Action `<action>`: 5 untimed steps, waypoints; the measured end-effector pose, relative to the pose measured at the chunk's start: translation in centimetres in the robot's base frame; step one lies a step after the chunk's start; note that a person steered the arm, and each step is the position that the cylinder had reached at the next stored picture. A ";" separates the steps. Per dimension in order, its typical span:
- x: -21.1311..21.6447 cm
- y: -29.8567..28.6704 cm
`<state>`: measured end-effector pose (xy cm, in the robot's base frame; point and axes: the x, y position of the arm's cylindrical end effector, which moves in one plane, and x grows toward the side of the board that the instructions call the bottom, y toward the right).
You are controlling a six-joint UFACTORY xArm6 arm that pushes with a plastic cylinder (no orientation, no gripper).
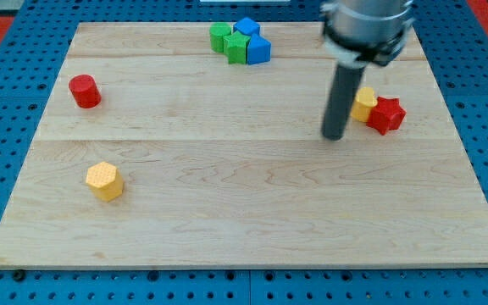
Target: Slide the yellow hexagon towards the center
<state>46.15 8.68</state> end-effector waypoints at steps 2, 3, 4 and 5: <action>15.2 -15.3; 14.7 -29.2; 9.9 -31.4; 5.2 -30.1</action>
<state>51.33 -21.47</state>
